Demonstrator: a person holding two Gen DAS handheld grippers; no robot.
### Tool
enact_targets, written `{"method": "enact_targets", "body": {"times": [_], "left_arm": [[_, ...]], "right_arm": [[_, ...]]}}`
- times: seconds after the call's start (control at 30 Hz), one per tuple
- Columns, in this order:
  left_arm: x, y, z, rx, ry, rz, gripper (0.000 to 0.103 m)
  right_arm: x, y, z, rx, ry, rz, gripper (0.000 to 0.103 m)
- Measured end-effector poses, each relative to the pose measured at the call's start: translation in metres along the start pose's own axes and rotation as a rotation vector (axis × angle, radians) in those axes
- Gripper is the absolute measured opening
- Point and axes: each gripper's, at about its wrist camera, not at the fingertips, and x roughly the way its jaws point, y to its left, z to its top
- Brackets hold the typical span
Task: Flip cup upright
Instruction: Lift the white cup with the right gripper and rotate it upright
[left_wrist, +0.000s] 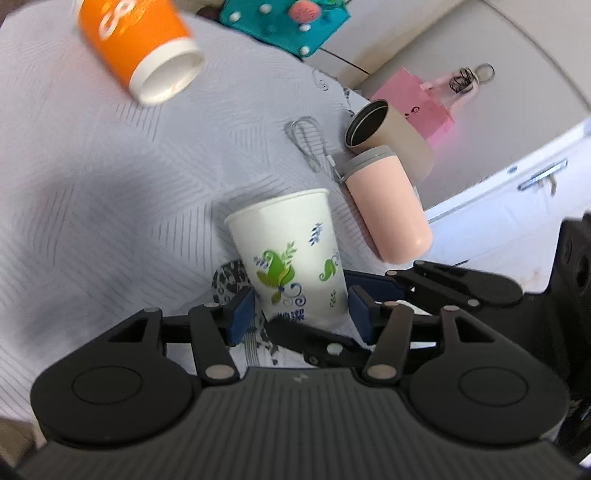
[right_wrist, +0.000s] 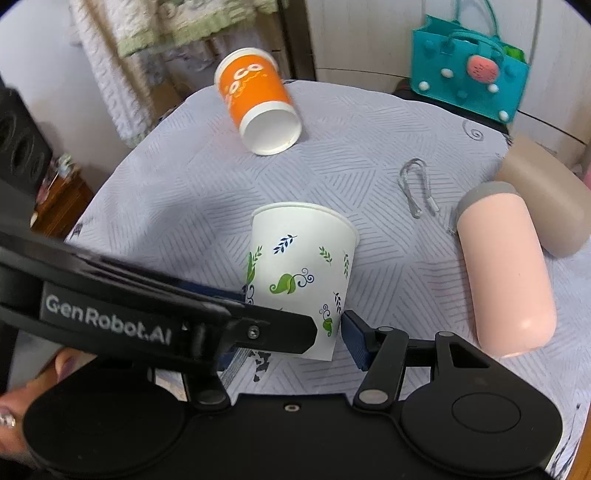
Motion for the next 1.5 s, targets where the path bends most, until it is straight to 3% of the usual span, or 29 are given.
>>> {"method": "enact_targets", "body": {"times": [0.13, 0.27, 0.33, 0.43, 0.7, 0.83, 0.93, 1.37, 1.5], "left_arm": [[-0.006, -0.002, 0.004, 0.027, -0.003, 0.014, 0.059], [-0.012, 0.004, 0.007, 0.026, -0.016, 0.023, 0.066], [-0.011, 0.009, 0.010, 0.009, -0.011, 0.038, 0.070], [-0.008, 0.016, 0.016, -0.027, 0.008, 0.043, 0.076], [-0.005, 0.023, 0.018, -0.076, 0.051, 0.008, 0.075], [-0.003, 0.021, 0.017, -0.094, 0.067, -0.027, 0.065], [0.000, 0.019, 0.018, -0.105, 0.080, -0.054, 0.056], [-0.007, 0.006, 0.007, -0.018, 0.035, -0.034, 0.054], [-0.020, 0.001, 0.001, 0.030, -0.018, -0.030, 0.054]], "right_arm": [[-0.003, -0.006, 0.001, -0.006, -0.008, 0.002, 0.077], [-0.012, -0.016, 0.007, -0.010, -0.012, 0.074, 0.088], [-0.015, -0.023, 0.014, -0.006, 0.006, 0.142, 0.088], [-0.015, -0.030, 0.023, -0.002, 0.038, 0.158, 0.089], [0.001, -0.034, 0.031, -0.028, 0.135, 0.166, 0.087], [0.007, -0.033, 0.032, -0.015, 0.178, 0.179, 0.068], [0.007, -0.028, 0.035, -0.033, 0.192, 0.170, 0.065], [-0.005, -0.012, 0.018, -0.074, 0.109, 0.113, 0.065], [-0.014, -0.002, 0.013, -0.092, 0.052, 0.081, 0.065]]}}
